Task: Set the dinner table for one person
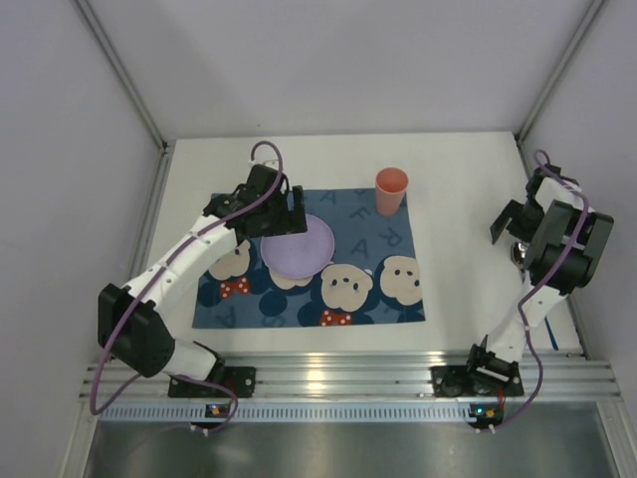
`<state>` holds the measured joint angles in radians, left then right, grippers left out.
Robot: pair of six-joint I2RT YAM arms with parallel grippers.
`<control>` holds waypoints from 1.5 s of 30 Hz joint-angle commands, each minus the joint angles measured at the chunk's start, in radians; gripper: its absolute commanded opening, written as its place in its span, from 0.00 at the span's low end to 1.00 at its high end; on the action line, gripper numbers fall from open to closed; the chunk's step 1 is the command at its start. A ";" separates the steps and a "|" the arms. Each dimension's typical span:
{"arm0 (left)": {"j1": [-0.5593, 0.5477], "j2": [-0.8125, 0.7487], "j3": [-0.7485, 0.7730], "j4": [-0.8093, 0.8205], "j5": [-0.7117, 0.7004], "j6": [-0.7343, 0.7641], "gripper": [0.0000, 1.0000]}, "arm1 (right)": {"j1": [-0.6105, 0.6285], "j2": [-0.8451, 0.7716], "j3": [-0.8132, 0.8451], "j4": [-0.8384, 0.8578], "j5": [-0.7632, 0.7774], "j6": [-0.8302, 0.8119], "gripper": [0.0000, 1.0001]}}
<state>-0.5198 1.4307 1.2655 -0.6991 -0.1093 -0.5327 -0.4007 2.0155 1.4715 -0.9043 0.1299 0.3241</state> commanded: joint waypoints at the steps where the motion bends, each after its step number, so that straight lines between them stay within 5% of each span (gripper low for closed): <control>1: 0.001 -0.035 0.017 -0.008 -0.043 -0.010 0.94 | -0.009 -0.014 -0.020 0.027 0.025 -0.003 0.99; 5: 0.001 -0.029 0.029 -0.011 -0.046 -0.019 0.94 | -0.010 -0.053 -0.095 0.065 -0.004 -0.013 0.83; 6: 0.001 -0.027 0.035 -0.011 -0.043 -0.021 0.94 | -0.010 -0.073 -0.108 0.071 -0.013 -0.011 0.67; 9: 0.001 -0.015 0.046 -0.007 -0.035 -0.024 0.94 | -0.010 -0.110 -0.154 0.084 -0.036 -0.013 0.49; 21: 0.003 0.082 0.165 -0.031 0.045 -0.016 0.93 | -0.010 -0.153 -0.255 0.148 -0.079 -0.014 0.00; 33: 0.001 0.120 0.219 -0.071 0.063 -0.024 0.92 | 0.055 -0.245 -0.260 0.208 -0.258 0.027 0.00; 42: 0.000 0.140 0.258 -0.074 0.053 -0.035 0.92 | 0.236 -0.235 -0.150 0.246 -0.469 0.015 0.00; 43: 0.000 0.139 0.256 -0.074 0.049 -0.038 0.92 | 0.253 -0.235 -0.134 0.234 -0.476 0.013 0.05; 44: 0.000 0.134 0.247 -0.074 0.043 -0.039 0.92 | 0.258 -0.242 -0.119 0.219 -0.469 0.012 0.22; 45: 0.000 0.125 0.241 -0.076 0.040 -0.042 0.92 | 0.260 -0.253 -0.096 0.188 -0.461 0.009 0.67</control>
<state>-0.5198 1.5749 1.4815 -0.7700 -0.0578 -0.5579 -0.1570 1.8133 1.2873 -0.6979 -0.2790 0.3508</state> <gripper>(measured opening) 0.918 0.259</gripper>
